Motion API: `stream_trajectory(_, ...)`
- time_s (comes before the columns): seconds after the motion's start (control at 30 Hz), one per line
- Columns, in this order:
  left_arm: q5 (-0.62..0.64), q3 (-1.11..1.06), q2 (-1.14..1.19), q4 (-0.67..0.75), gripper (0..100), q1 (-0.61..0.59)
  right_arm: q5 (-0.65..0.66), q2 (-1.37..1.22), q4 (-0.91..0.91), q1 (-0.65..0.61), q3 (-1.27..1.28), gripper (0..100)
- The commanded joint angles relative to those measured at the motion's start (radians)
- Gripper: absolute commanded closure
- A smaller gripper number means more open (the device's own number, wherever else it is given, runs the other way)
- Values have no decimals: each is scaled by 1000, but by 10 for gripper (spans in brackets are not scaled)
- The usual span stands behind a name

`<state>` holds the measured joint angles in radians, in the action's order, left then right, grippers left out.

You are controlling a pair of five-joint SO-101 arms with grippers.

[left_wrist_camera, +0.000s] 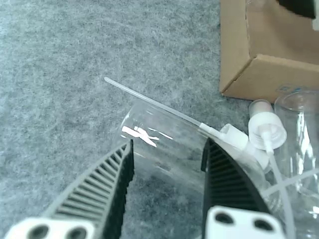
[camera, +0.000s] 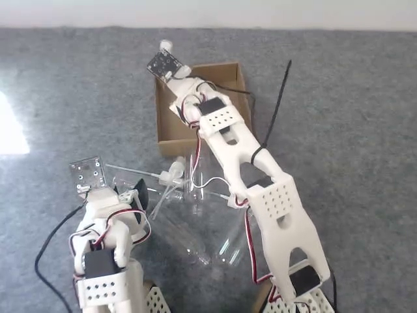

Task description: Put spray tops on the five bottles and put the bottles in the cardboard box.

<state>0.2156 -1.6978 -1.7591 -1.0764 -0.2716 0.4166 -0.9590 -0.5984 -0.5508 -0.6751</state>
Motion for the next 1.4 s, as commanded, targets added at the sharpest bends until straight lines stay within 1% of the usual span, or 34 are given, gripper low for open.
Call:
stream_trajectory(0.0,12,8,-11,-5,790,0,15,24,61,18,-18,925)
stream_trajectory(0.2,12,8,-11,-5,790,0,14,27,47,18,-18,925)
stream_trajectory(0.4,12,8,-11,-5,790,0,9,102,-85,10,-21,924)
stream_trajectory(0.57,12,8,-11,-5,790,0,9,159,-154,16,-21,921)
stream_trajectory(0.83,12,8,-11,-5,790,0,8,272,-320,-8,-21,921)
stream_trajectory(1.0,12,8,-11,-5,790,0,8,383,-475,-36,-21,921)
stream_trajectory(1.23,12,8,-11,-5,790,0,8,490,-581,-36,-18,921)
stream_trajectory(1.37,12,8,-11,-5,790,0,8,550,-691,-33,-20,921)
